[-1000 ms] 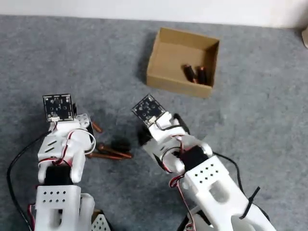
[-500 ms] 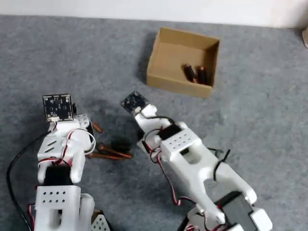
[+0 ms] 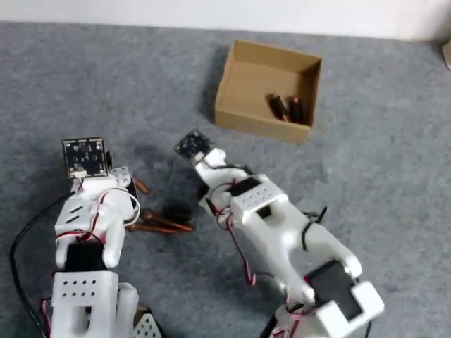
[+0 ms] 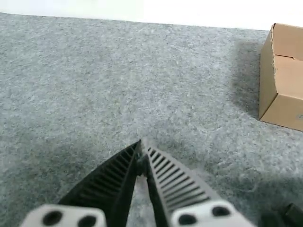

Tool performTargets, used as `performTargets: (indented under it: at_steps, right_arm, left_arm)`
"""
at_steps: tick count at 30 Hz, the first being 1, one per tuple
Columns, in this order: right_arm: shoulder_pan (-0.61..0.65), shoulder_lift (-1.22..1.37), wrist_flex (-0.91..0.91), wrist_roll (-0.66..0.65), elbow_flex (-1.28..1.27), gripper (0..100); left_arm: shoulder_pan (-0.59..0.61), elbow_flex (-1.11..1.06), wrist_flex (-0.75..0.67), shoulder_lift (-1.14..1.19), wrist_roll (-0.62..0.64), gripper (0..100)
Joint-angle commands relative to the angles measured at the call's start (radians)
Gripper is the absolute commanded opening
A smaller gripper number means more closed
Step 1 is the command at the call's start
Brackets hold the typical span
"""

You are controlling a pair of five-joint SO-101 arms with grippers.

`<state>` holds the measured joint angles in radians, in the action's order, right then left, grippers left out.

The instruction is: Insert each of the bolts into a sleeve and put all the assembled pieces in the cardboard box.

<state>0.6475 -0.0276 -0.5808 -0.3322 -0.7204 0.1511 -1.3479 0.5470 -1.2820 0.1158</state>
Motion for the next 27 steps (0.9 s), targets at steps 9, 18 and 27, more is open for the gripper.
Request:
performTargets:
  at_steps: [9, 18, 27]
  right_arm:
    - [-0.025, 0.077, 0.018, -0.005, 0.015, 34.8]
    - [-0.024, 0.081, 0.056, -0.005, 0.012, 0.5]
    - [-0.019, 0.025, 0.05, -0.005, 0.01, 0.5]
  left_arm:
    - [-0.008, 0.005, -0.029, -0.018, 0.006, 1]
    - [-0.01, 0.004, -0.029, -0.019, 0.006, 1]
    - [-0.01, 0.004, -0.029, -0.016, 0.006, 1]
